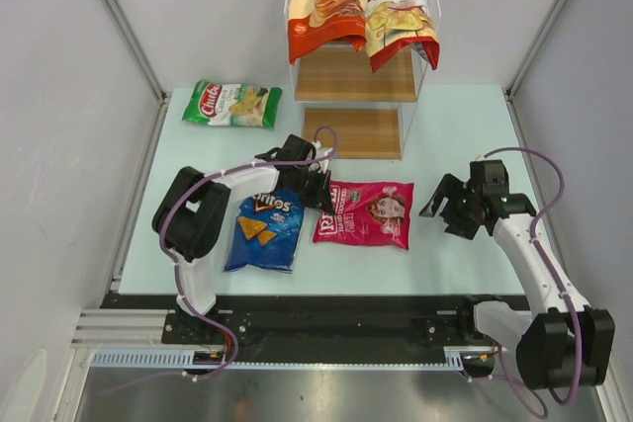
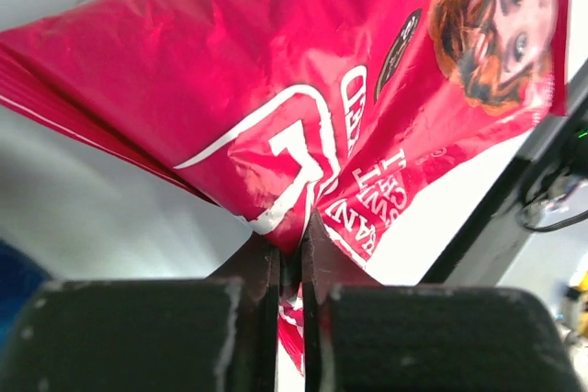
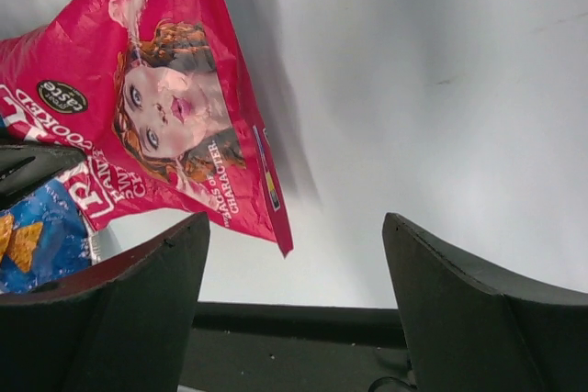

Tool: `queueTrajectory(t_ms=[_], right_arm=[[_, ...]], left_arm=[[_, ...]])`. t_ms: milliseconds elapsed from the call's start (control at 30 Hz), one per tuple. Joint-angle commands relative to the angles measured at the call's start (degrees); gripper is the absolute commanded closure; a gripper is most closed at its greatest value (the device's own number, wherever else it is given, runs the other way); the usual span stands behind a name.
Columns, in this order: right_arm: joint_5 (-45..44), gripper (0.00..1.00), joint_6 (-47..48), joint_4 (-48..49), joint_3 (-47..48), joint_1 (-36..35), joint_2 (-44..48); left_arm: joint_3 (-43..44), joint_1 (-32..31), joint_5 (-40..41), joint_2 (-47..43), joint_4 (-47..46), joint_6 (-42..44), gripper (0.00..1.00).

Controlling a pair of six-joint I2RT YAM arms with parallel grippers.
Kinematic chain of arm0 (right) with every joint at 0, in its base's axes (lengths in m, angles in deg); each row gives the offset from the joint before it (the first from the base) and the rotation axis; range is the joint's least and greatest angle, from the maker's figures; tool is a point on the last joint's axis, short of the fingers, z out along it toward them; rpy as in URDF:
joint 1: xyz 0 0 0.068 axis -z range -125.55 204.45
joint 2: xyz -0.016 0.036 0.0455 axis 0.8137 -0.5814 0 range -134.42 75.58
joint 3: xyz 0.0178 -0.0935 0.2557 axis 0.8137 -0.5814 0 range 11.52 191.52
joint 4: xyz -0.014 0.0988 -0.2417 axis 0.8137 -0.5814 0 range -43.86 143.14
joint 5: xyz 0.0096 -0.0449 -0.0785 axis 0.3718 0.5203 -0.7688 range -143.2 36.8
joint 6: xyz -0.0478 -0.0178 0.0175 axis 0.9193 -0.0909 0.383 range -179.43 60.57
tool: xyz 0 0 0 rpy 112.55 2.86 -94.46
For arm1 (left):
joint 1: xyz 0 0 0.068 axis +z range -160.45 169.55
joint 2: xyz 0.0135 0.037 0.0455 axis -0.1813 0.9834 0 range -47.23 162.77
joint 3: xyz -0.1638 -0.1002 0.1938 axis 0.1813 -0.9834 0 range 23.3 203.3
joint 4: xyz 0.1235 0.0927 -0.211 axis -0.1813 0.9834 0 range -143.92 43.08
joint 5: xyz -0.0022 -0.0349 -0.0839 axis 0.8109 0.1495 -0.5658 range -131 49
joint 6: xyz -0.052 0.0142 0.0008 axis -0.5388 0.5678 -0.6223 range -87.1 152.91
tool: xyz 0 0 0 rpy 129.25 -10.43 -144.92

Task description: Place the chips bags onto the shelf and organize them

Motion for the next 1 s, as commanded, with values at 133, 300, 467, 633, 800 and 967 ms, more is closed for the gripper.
queueTrajectory(t_ms=[133,300,467,633,800,967], right_arm=[[7.03,0.20,2.13,8.27,0.38,-3.15,-6.91],[6.24,0.18,1.43,11.17,0.38,-4.03,-7.61],[7.30,0.18,1.34,11.27,0.38,-4.73,-12.09],[4.04,0.18,-1.20,12.15,0.30,-8.24,-14.73],[0.97,0.18,-4.72,9.17,0.30,-9.57,-16.76],[-2.90,0.18,-4.29,10.12,0.38,-8.88,-14.83]], left_arm=[[2.65,-1.35,1.11,-2.60,8.18,12.09,1.00],[6.43,-5.05,0.93,-2.42,13.45,17.71,1.00],[8.02,-8.92,0.14,-1.90,14.87,17.90,1.00],[7.84,-9.27,-0.65,-0.84,14.69,17.02,1.00],[8.81,-9.27,2.07,0.12,16.19,17.46,1.00],[8.90,-9.27,1.46,0.56,16.28,17.72,1.00]])
